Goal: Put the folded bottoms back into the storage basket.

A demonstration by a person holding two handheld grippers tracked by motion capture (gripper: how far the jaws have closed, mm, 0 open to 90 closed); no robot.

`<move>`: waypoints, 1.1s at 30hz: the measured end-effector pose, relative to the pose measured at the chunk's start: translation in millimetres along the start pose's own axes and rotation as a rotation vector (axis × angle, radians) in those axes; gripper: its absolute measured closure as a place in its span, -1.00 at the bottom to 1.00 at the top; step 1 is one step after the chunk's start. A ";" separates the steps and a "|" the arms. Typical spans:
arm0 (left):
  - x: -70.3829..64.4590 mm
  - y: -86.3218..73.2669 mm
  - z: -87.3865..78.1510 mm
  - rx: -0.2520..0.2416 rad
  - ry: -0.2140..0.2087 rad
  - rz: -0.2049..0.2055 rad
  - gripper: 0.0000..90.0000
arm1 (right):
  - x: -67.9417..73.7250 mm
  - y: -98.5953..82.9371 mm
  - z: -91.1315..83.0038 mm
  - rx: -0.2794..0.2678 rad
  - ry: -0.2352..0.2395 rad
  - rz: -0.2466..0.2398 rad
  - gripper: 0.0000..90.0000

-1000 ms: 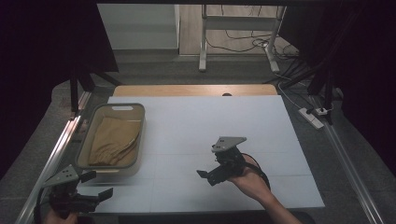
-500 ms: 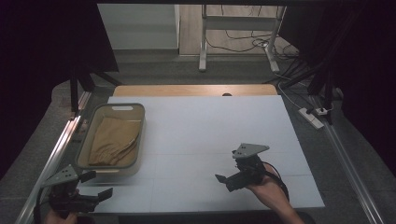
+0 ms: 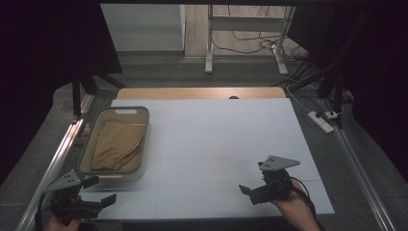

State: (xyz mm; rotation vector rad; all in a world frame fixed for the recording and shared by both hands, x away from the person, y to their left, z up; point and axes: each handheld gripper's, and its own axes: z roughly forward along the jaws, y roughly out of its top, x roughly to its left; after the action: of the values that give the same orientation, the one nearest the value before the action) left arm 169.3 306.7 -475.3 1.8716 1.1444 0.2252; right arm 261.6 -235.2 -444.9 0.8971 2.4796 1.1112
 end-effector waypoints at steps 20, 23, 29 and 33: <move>0.4 0.4 0.4 0.002 0.000 -0.005 -1.00 | -17.0 -37.4 -41.3 -0.034 -0.079 0.118 -1.00; 0.1 0.5 0.7 0.005 0.005 -0.003 -1.00 | -18.5 -40.2 -46.3 -0.035 -0.090 0.132 -1.00; -1.8 1.2 1.6 0.018 0.019 0.006 -1.00 | -19.9 -45.7 -55.1 -0.041 -0.112 0.153 -1.00; -1.5 1.0 1.2 0.019 0.019 0.002 -1.00 | -20.0 -48.7 -59.1 -0.027 -0.127 0.168 -1.00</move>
State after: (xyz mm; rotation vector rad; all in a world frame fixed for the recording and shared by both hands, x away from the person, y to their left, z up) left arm 169.8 304.6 -474.8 1.8912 1.1617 0.2346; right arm 228.0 -306.8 -441.9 1.1491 2.3167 1.0994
